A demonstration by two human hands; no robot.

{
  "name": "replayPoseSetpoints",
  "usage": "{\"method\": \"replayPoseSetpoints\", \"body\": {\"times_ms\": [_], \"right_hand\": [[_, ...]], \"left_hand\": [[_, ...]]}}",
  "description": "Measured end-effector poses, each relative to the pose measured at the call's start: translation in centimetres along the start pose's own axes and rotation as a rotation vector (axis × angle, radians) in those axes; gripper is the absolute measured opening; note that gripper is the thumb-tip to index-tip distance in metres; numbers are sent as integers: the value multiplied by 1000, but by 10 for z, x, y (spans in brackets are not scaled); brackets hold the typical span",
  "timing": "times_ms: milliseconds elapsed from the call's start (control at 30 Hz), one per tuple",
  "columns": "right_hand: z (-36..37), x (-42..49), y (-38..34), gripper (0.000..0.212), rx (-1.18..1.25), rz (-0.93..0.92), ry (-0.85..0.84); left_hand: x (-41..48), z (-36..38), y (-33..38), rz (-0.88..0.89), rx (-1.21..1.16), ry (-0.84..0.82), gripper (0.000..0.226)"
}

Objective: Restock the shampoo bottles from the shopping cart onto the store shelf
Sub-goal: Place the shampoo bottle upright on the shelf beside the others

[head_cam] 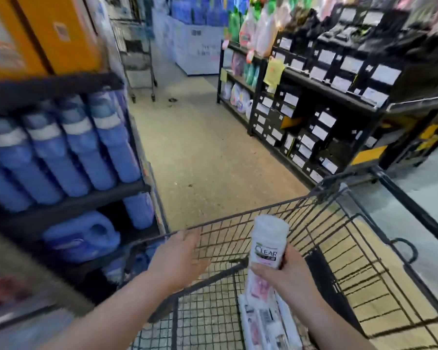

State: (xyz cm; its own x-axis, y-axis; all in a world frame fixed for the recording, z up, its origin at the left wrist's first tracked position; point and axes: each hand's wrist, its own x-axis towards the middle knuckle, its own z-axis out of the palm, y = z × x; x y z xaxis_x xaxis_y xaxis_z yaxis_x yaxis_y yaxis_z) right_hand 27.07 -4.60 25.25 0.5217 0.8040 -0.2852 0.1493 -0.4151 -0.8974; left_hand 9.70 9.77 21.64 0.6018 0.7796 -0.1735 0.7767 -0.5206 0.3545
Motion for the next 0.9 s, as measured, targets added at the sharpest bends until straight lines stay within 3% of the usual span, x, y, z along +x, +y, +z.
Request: {"method": "replayPoseSetpoints", "body": {"times_ms": [200, 467, 900], "right_hand": [[21, -44, -62, 35, -72, -179, -75], [90, -84, -131, 31, -88, -339, -296], [285, -164, -202, 34, -92, -535, -587]], "left_hand": [[-91, -50, -21, -130, 47, 172, 73], [-202, -91, -74, -436, 9, 265, 74], [-361, -127, -211, -644, -159, 497, 75]]}}
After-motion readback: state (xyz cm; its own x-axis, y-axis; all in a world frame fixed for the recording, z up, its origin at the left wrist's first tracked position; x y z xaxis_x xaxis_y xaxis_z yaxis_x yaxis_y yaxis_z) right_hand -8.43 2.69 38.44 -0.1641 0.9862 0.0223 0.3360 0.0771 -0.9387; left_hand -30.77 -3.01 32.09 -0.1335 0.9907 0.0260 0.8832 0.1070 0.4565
